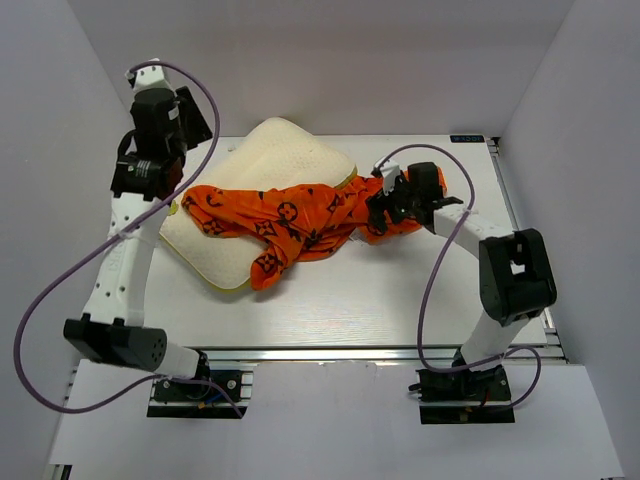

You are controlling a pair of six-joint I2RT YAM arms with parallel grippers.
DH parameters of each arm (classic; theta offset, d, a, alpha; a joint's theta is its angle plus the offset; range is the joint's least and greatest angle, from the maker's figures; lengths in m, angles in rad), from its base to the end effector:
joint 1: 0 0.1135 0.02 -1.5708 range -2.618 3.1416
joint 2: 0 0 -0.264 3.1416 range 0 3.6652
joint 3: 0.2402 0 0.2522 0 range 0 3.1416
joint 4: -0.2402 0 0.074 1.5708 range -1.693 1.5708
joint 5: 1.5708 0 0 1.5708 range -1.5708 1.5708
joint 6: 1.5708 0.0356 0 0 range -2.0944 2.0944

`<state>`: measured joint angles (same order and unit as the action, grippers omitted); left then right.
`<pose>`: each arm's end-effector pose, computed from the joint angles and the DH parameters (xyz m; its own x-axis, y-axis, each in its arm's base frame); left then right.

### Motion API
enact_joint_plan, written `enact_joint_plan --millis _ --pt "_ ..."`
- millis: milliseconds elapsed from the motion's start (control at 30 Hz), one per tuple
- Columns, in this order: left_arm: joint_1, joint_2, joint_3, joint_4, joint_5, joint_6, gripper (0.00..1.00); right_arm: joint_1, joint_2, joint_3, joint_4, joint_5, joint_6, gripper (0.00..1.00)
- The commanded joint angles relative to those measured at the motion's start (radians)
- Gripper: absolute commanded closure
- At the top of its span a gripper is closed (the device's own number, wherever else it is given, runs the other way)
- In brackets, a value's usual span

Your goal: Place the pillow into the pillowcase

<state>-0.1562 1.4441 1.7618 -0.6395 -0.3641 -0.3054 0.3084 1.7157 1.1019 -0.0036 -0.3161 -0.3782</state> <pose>0.3007 -0.0345 0.4750 -0.2413 -0.2464 -0.9386 -0.2736 0.9453 -0.1778 0.3595 0.1261 0.2203 -0.3169 -0.4693 -0.8242 -0.6962 0.7052 -0.1338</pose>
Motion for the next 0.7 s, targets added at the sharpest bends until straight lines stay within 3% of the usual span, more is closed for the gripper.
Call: enact_joint_plan --millis 0,67,133,200,267,333,367,433,467,667 --pt "0.006 -0.117 -0.005 -0.037 0.118 -0.014 0.29 0.003 0.045 0.082 0.042 -0.040 -0.051 0.11" --pt "0.006 -0.148 -0.034 -0.042 0.204 -0.020 0.29 0.005 0.102 0.123 0.051 -0.015 -0.065 0.11" --pt "0.001 -0.162 -0.082 -0.029 0.415 -0.040 0.29 0.001 0.137 0.162 0.036 -0.003 -0.071 0.12" --pt "-0.061 -0.174 -0.188 -0.012 0.509 -0.049 0.27 0.001 0.166 0.194 0.025 -0.001 -0.077 0.15" --pt "-0.220 -0.172 -0.295 0.004 0.463 -0.041 0.26 0.001 0.182 0.214 0.027 -0.001 -0.087 0.20" --pt "-0.299 -0.154 -0.349 0.018 0.442 -0.049 0.25 -0.002 0.199 0.248 0.008 0.008 -0.061 0.45" --pt "-0.357 -0.140 -0.364 0.029 0.438 -0.054 0.25 -0.005 0.220 0.277 -0.059 -0.003 -0.053 0.69" --pt "-0.408 -0.100 -0.389 0.040 0.391 -0.049 0.25 -0.022 0.235 0.352 -0.107 -0.017 -0.027 0.96" --pt "-0.440 -0.090 -0.395 0.055 0.378 -0.044 0.25 -0.029 0.237 0.371 -0.120 -0.032 0.005 1.00" --pt "-0.457 0.004 -0.418 0.127 0.340 0.014 0.22 -0.109 0.145 0.472 -0.116 -0.099 0.139 1.00"
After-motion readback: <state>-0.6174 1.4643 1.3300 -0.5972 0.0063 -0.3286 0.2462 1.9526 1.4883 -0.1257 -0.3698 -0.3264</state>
